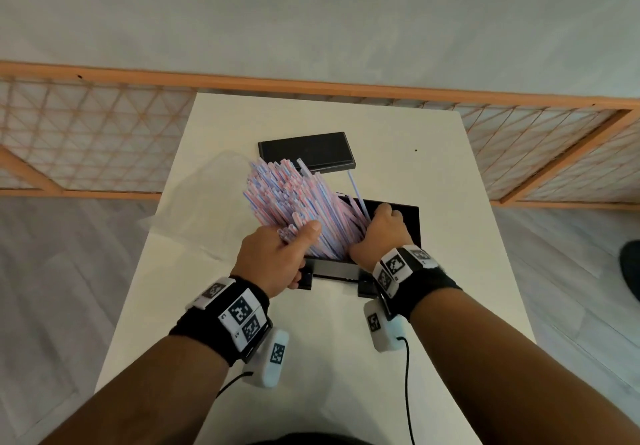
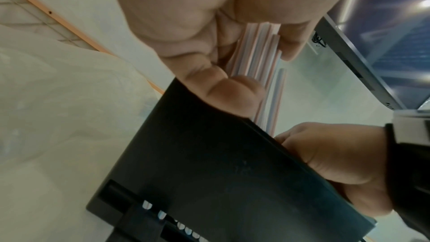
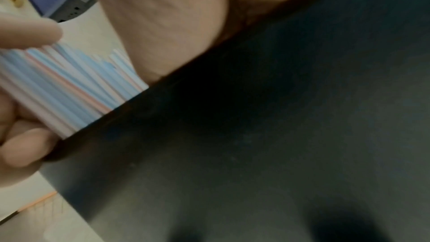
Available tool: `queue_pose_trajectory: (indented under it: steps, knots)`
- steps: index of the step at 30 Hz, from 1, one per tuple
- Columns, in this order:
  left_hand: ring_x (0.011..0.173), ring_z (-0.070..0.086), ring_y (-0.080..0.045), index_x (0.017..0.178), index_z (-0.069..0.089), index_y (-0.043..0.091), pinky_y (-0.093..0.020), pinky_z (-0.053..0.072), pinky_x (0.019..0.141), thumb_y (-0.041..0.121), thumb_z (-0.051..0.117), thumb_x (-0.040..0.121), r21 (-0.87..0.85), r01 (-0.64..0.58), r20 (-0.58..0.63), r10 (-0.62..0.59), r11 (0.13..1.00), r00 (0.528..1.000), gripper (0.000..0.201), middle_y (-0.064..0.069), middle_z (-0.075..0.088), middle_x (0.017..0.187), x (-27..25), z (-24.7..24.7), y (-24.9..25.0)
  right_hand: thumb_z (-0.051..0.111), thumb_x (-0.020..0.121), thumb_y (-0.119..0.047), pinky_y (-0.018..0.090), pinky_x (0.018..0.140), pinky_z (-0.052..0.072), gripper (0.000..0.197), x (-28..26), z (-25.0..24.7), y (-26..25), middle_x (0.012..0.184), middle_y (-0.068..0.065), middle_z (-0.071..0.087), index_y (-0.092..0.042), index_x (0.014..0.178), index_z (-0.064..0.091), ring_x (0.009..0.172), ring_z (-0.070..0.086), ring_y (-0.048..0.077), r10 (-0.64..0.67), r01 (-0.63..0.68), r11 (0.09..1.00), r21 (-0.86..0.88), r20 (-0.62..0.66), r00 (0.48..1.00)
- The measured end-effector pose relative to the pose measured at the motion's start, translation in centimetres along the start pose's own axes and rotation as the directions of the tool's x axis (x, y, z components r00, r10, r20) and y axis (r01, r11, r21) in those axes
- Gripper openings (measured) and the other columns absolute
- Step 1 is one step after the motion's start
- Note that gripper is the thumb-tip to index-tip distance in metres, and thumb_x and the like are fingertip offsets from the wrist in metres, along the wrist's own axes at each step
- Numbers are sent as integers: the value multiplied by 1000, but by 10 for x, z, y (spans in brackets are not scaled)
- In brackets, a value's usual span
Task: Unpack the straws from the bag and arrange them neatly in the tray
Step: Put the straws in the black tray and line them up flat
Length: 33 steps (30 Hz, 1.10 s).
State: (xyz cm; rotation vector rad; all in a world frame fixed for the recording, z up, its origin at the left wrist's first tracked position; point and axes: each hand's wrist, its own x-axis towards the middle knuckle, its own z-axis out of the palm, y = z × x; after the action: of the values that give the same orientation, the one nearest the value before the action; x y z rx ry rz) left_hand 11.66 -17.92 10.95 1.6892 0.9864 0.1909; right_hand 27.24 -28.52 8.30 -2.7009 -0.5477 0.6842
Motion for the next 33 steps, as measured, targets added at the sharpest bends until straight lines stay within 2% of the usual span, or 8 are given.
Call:
queue_pose_trajectory:
  steps: [3,6,8,12,15,22,28,33]
  knots:
    - [50,68,-27,73,71,5,-37,61,51,56,63,90,6,-13,14,13,1000,1000,54,-12,70,62,1,-1,0,70,75,-23,31,73,44,51,10,1,-2,121,14,52,-10,119,48,103,57,32,4,3,996,-86,82,997]
    - [49,67,-27,70,70,6,-38,61,51,56,63,90,4,-18,22,18,1000,1000,55,-11,70,60,2,-1,0,61,77,-22,27,72,43,20,13,3,-4,108,13,62,-21,97,55,90,59,31,-106,118,983,-137,92,990]
    - [49,68,-26,69,70,7,-36,61,50,57,62,90,14,-20,28,20,1000,999,55,-12,70,60,2,-1,-1,58,81,-21,28,71,43,12,11,2,-7,103,9,60,-23,92,54,86,58,30,-169,178,975,-134,79,983]
    - [49,68,-24,72,70,5,-32,60,49,57,61,91,22,-21,34,20,1000,999,56,-12,71,62,2,-2,-2,56,86,-18,31,69,43,25,5,-6,-15,94,3,44,-19,111,54,86,57,31,-317,309,940,-147,-38,948]
    - [50,68,-25,73,70,6,-34,60,50,58,60,91,17,-19,35,18,1000,999,56,-11,71,62,3,-2,-3,54,90,-21,33,64,43,21,3,-11,-20,96,6,49,-18,111,53,84,57,32,-394,377,916,-137,-135,909]
    - [50,68,-27,76,71,5,-35,60,49,57,62,91,-4,-3,34,3,1000,999,55,-12,71,63,4,-3,-3,46,99,-36,38,68,50,28,-8,-19,-24,104,7,56,-16,116,53,85,60,31,-527,500,848,-176,-165,834]
    - [52,69,-28,76,71,4,-38,62,52,58,61,91,3,-2,47,2,1000,999,57,-12,71,63,3,-2,-2,53,95,-26,31,69,43,21,1,-14,-13,106,8,47,-12,111,55,77,53,28,-428,414,898,-149,-77,901]
    - [53,69,-29,75,70,4,-34,61,51,59,59,90,3,-4,49,3,1000,999,58,-14,71,65,3,-3,-1,58,89,-24,30,71,44,17,7,-9,3,102,6,50,-14,102,62,84,56,30,-341,327,929,-175,-52,939]
